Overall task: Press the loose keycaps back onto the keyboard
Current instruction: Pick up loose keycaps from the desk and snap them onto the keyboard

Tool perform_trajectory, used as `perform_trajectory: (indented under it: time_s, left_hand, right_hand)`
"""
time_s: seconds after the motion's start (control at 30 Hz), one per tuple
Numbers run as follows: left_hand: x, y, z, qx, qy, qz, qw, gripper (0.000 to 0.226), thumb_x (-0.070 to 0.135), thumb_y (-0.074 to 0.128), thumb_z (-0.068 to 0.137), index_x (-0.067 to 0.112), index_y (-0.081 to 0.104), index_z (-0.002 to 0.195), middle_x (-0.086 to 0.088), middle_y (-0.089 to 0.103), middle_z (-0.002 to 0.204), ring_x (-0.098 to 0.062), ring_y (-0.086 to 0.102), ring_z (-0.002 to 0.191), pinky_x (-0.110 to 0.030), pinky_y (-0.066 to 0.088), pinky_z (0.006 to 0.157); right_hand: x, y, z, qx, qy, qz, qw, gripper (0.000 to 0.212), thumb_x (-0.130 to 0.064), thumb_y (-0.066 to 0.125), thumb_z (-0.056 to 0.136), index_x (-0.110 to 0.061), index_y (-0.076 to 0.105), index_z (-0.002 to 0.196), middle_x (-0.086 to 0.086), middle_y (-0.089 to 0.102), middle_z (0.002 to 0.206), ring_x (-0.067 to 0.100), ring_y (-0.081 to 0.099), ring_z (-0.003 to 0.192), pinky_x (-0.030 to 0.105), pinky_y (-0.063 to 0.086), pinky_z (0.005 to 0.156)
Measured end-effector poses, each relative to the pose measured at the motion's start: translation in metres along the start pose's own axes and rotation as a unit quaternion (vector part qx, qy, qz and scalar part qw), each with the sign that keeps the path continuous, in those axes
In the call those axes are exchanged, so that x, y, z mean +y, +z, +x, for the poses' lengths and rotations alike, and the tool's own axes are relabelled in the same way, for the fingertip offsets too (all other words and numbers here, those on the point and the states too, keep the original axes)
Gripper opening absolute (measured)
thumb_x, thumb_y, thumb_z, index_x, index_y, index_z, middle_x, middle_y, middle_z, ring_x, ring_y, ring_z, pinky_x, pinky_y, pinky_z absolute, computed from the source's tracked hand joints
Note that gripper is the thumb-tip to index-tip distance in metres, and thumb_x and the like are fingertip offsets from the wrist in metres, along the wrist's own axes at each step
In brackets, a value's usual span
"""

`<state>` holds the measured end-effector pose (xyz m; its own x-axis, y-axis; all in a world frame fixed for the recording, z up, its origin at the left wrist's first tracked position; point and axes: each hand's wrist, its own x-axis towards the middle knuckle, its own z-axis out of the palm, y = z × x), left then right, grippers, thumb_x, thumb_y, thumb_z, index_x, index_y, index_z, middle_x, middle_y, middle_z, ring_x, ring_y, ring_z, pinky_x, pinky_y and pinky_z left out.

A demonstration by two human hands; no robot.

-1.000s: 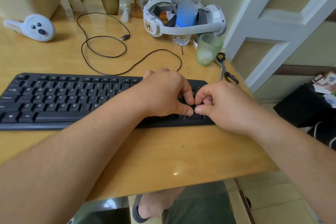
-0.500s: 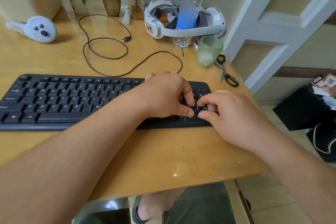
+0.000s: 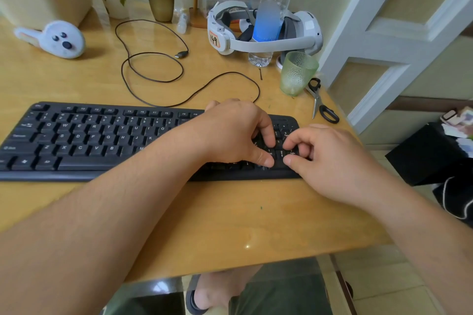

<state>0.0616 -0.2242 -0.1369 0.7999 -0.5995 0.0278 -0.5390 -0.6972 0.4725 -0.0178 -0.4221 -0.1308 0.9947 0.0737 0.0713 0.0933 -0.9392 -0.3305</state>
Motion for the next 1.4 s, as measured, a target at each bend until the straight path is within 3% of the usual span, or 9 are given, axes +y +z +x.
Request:
perform_trajectory:
  time_s: [0.37, 0.5, 0.6, 0.77, 0.93, 1.07, 1.23, 1.4]
  left_hand:
    - [0.001, -0.008, -0.004, -0.036, 0.005, -0.022, 0.999, 0.032, 0.059, 0.086, 0.072, 0.046, 0.073, 0.099, 0.015, 0.057, 0.091, 0.002, 0.051, 0.083, -0.032, 0.032, 0.075]
    - [0.001, -0.006, -0.004, -0.020, 0.006, -0.026, 0.999, 0.029, 0.061, 0.083, 0.075, 0.044, 0.074, 0.098, 0.014, 0.060, 0.091, 0.002, 0.053, 0.085, -0.031, 0.033, 0.077]
    - [0.001, -0.005, -0.003, -0.007, 0.006, -0.018, 1.000, 0.029, 0.062, 0.082, 0.076, 0.043, 0.074, 0.096, 0.014, 0.061, 0.089, 0.003, 0.053, 0.085, -0.031, 0.033, 0.079]
    - [0.000, -0.005, -0.002, -0.007, 0.008, -0.011, 1.000, 0.028, 0.062, 0.081, 0.077, 0.043, 0.074, 0.095, 0.014, 0.062, 0.090, 0.001, 0.054, 0.087, -0.033, 0.034, 0.082]
    - [-0.007, -0.009, 0.000, -0.014, 0.000, -0.050, 0.999, 0.005, 0.042, 0.075, 0.091, 0.045, 0.073, 0.095, 0.013, 0.066, 0.086, 0.001, 0.057, 0.083, -0.035, 0.042, 0.085]
    - [-0.014, -0.011, 0.004, 0.038, -0.011, -0.047, 0.998, 0.014, 0.031, 0.067, 0.097, 0.043, 0.073, 0.097, 0.016, 0.065, 0.086, 0.001, 0.057, 0.084, -0.038, 0.047, 0.091]
    - [-0.037, -0.026, 0.005, 0.092, -0.037, 0.065, 0.993, 0.013, 0.035, 0.068, 0.094, 0.047, 0.069, 0.098, 0.020, 0.060, 0.098, -0.014, 0.054, 0.099, -0.049, 0.048, 0.098]
    - [-0.075, -0.058, -0.002, 0.154, -0.143, 0.106, 0.972, 0.018, 0.026, 0.068, 0.096, 0.037, 0.076, 0.108, 0.012, 0.070, 0.111, -0.016, 0.062, 0.104, -0.039, 0.053, 0.092]
  right_hand:
    - [-0.001, 0.002, 0.010, 0.021, -0.021, 0.010, 0.999, 0.008, -0.028, 0.076, 0.090, -0.036, 0.076, 0.088, -0.010, 0.058, 0.080, 0.003, 0.054, 0.077, 0.017, 0.039, 0.066]
    - [-0.001, 0.005, 0.013, 0.046, -0.007, 0.025, 0.999, 0.009, -0.026, 0.078, 0.087, -0.033, 0.075, 0.083, -0.009, 0.060, 0.077, 0.005, 0.055, 0.073, 0.020, 0.042, 0.064]
    - [0.002, 0.002, 0.014, 0.068, -0.014, 0.031, 0.997, 0.012, -0.024, 0.080, 0.085, -0.033, 0.073, 0.081, -0.009, 0.061, 0.074, 0.005, 0.055, 0.074, 0.012, 0.038, 0.062]
    - [0.006, -0.005, 0.011, 0.009, -0.018, 0.054, 0.998, 0.013, -0.027, 0.081, 0.086, -0.037, 0.074, 0.082, -0.012, 0.064, 0.077, 0.005, 0.058, 0.079, 0.021, 0.047, 0.069]
    - [0.005, -0.002, 0.014, 0.023, -0.019, 0.072, 0.997, 0.013, -0.027, 0.080, 0.086, -0.036, 0.073, 0.080, -0.017, 0.065, 0.077, 0.004, 0.059, 0.076, 0.014, 0.045, 0.064]
    - [0.017, -0.005, 0.035, 0.071, 0.009, 0.115, 0.991, 0.009, -0.026, 0.078, 0.087, -0.032, 0.075, 0.082, -0.012, 0.065, 0.070, -0.001, 0.056, 0.065, 0.012, 0.041, 0.061]
    - [0.015, -0.009, 0.081, 0.074, -0.009, 0.132, 0.988, 0.007, -0.027, 0.078, 0.089, -0.033, 0.076, 0.088, -0.014, 0.066, 0.077, 0.001, 0.056, 0.070, 0.025, 0.048, 0.074]
    - [-0.008, -0.018, 0.119, 0.033, -0.068, 0.088, 0.993, 0.012, -0.028, 0.075, 0.093, -0.037, 0.077, 0.100, -0.020, 0.067, 0.090, -0.004, 0.058, 0.082, 0.013, 0.041, 0.070]
